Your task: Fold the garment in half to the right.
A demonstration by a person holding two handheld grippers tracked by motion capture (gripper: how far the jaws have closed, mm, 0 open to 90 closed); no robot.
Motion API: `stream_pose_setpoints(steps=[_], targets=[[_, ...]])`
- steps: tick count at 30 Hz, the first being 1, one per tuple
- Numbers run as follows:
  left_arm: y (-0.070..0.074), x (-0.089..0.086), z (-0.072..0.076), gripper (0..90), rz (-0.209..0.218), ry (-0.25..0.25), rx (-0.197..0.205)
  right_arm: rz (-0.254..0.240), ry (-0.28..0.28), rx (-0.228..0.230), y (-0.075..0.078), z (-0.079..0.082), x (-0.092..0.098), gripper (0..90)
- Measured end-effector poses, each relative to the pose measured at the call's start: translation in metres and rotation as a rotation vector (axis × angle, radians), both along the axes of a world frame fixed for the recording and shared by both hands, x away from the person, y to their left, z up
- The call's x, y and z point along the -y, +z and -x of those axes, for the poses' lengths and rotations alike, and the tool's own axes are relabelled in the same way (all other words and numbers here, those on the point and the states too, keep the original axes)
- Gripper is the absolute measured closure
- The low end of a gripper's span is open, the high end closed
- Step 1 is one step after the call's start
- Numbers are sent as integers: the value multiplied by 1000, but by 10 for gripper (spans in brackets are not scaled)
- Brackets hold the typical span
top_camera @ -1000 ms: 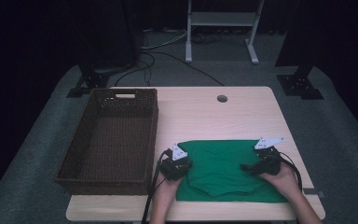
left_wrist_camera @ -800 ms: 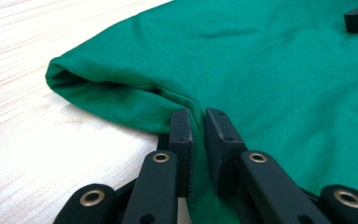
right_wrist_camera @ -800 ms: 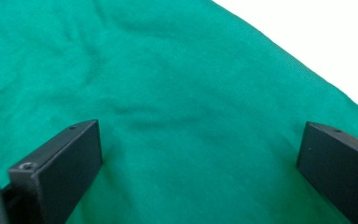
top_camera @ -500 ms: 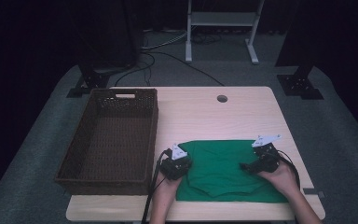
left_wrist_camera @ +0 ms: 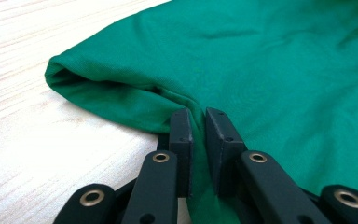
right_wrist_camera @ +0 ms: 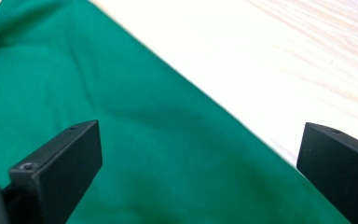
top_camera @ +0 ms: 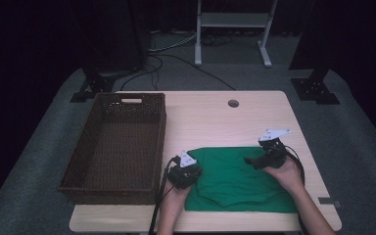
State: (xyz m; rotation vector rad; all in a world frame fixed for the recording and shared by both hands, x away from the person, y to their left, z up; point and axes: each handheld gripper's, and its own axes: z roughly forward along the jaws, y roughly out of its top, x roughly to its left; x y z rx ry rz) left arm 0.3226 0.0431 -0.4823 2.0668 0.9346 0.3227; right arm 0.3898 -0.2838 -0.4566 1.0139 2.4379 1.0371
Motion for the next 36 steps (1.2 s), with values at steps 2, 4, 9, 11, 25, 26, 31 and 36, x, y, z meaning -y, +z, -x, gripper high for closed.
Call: stream_pose_setpoints(steps=[2, 4, 9, 11, 25, 26, 31, 36], targets=[[0, 0, 0, 818, 0, 0, 0, -5, -4, 0, 0, -6, -4, 0], [0, 0, 0, 818, -1, -1, 1, -11, -11, 4, 1, -12, -7, 0], [0, 0, 0, 818, -2, -1, 1, -31, -27, 12, 0, -31, -12, 0], [0, 0, 0, 818, -2, 0, 2, -41, -28, 7, -1, -38, -14, 0], [0, -1, -1, 821, 7, -3, -7, 32, -61, -9, -22, -63, -31, 0], [0, -1, -1, 821, 10, -7, -8, 50, -59, 2, -23, -63, -33, 0], [1, -8, -2, 841, 73, -23, -14, 53, -64, 2, -24, -62, -34, 0], [5, -14, -2, 842, 164, -43, -5, 48, -73, 2, -25, -61, -35, 0]])
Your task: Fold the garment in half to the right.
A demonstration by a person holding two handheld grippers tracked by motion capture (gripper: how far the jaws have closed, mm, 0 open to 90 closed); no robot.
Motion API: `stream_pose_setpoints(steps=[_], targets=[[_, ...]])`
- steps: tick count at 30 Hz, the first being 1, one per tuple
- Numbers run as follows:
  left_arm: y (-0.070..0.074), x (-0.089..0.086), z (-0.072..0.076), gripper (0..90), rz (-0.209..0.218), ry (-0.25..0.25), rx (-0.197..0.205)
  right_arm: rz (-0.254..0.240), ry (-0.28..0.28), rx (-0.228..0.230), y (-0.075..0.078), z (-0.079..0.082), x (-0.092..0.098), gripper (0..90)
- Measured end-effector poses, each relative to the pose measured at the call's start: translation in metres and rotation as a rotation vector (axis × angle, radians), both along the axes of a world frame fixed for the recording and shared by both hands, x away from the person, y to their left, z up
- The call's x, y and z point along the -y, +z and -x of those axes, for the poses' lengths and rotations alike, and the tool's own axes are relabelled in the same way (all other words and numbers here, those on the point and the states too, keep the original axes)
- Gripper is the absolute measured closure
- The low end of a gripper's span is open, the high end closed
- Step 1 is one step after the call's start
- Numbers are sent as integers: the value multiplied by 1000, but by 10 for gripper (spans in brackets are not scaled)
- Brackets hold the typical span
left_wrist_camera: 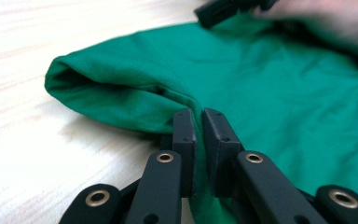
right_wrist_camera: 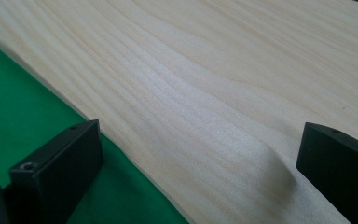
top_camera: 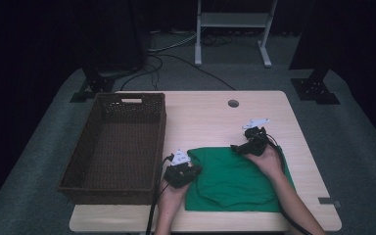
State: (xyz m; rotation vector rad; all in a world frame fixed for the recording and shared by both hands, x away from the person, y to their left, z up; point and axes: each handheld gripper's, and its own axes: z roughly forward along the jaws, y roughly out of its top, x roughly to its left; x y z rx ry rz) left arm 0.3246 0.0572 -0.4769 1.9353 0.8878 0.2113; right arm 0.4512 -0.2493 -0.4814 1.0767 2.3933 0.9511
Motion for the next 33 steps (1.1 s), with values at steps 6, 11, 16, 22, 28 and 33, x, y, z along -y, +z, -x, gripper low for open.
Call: stream_pose_setpoints(steps=[6, 11, 16, 22, 28, 33], targets=[[11, 4, 2, 843, 79, -76, 38, -3, -2, 0, 0, 2, 0, 0], [22, 6, 1, 843, 109, -123, 51, -4, -1, 1, -1, 4, -2, 0], [37, 9, 2, 843, 150, -154, 69, -4, -6, -1, 0, 10, -7, 0], [53, 12, 2, 843, 171, -182, 91, 1, -11, 2, 0, 18, -20, 0], [62, 18, 2, 844, 177, -202, 110, 4, -1, 5, 0, 24, -40, 0], [64, 23, 1, 845, 187, -212, 107, 16, 4, 9, 1, 26, -49, 0]])
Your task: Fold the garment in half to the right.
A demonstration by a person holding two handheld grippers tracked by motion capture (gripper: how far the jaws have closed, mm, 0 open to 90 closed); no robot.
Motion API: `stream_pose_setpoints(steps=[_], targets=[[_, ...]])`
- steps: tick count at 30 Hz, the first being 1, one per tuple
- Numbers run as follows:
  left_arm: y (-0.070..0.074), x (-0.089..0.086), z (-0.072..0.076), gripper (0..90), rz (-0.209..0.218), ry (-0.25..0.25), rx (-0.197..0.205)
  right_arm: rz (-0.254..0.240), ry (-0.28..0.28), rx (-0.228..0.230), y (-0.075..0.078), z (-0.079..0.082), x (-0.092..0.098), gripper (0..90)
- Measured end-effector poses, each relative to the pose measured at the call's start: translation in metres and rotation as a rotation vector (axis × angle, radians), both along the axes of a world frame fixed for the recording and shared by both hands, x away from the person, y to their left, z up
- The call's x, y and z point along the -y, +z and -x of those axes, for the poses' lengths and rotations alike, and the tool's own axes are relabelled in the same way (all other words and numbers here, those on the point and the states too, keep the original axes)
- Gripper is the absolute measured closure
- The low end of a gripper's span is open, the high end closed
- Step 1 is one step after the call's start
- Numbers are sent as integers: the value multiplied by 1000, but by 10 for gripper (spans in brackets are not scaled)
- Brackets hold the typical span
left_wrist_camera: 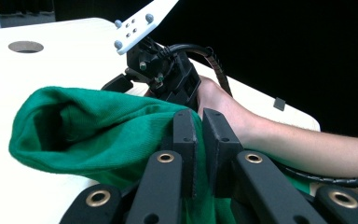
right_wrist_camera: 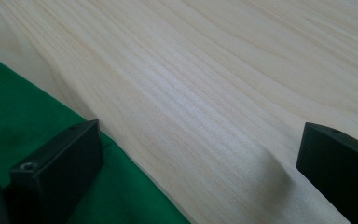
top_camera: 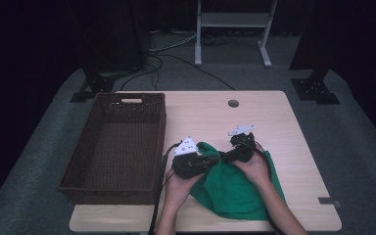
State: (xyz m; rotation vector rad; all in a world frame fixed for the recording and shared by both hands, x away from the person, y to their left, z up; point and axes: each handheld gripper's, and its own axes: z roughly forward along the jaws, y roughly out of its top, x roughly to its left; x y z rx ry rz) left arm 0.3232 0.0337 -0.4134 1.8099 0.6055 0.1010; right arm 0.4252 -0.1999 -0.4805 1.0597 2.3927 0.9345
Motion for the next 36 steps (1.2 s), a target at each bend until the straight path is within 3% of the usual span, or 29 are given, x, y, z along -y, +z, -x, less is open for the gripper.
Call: stream_pose_setpoints(steps=[3, 6, 12, 17, 20, 24, 28, 32, 36], targets=[[0, -2, -1, 845, 0, 5, -4, -12, 6, -20, 2, 1, 4, 0], [1, -5, -1, 845, 1, 11, -7, -30, 41, -6, 12, 8, 17, 0], [0, -9, -2, 845, -3, 20, -8, -84, 179, -12, 35, 41, 56, 0], [0, -9, -1, 845, -9, 21, -8, -34, 269, -39, 25, 79, 81, 0], [0, -8, -1, 845, -11, 20, -8, -15, 284, -74, 14, 95, 92, 0], [0, -8, -1, 845, -16, 22, -11, -9, 315, -93, 4, 106, 96, 0], [1, -11, 0, 845, -24, 26, -7, 14, 329, -80, 0, 108, 91, 0], [2, -13, 1, 845, -21, 29, -5, -16, 337, -55, -3, 109, 88, 0], [3, -14, 3, 845, -18, 24, -1, -15, 346, -56, -3, 110, 76, 0]])
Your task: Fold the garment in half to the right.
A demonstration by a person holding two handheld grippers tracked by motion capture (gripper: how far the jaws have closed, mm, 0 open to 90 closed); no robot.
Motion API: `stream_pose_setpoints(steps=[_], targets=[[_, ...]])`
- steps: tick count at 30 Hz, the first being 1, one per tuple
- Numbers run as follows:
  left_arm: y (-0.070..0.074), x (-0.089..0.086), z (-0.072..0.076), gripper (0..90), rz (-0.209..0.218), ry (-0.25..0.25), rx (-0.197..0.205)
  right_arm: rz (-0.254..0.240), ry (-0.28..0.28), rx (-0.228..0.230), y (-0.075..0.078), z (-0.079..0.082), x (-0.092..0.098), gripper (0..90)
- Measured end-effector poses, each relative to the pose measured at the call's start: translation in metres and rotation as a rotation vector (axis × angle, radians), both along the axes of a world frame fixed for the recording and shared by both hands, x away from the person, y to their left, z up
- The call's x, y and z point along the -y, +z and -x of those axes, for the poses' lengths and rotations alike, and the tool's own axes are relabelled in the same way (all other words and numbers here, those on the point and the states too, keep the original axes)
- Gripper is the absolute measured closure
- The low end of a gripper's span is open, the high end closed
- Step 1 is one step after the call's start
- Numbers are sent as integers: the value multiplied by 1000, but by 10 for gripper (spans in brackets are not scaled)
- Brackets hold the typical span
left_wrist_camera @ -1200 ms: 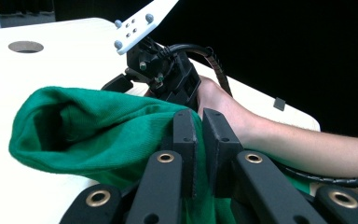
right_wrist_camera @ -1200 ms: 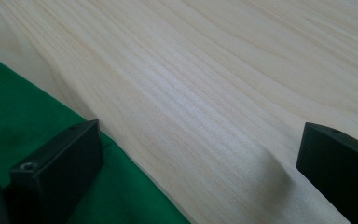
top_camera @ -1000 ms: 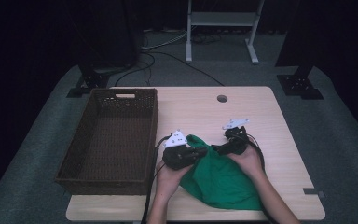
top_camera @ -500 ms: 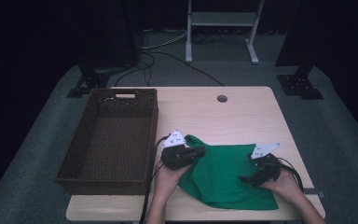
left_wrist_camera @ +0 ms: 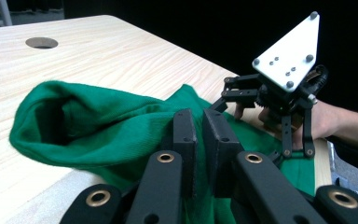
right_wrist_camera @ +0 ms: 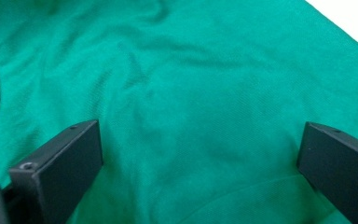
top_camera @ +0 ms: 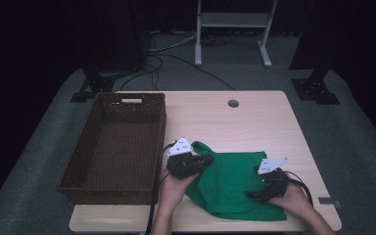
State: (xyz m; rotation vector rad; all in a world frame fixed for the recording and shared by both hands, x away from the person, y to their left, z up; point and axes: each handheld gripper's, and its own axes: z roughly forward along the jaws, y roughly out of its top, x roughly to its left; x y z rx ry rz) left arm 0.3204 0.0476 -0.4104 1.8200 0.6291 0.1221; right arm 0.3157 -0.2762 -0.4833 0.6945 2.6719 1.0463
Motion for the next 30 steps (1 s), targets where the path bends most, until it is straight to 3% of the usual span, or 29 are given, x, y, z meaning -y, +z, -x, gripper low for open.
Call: stream_pose_setpoints(steps=[14, 21, 26, 30], targets=[[1, -1, 0, 845, -1, -3, -2, -3, -13, 3, 0, 1, -57, 0], [-1, 5, -1, 854, -3, -14, -7, -3, -2, 28, 4, 6, -47, 0], [-3, 12, -3, 854, -3, -23, -13, -57, -7, 30, 11, 3, -26, 0], [-3, 19, -4, 857, -8, -38, -21, -72, 8, 30, 10, -2, -9, 0]])
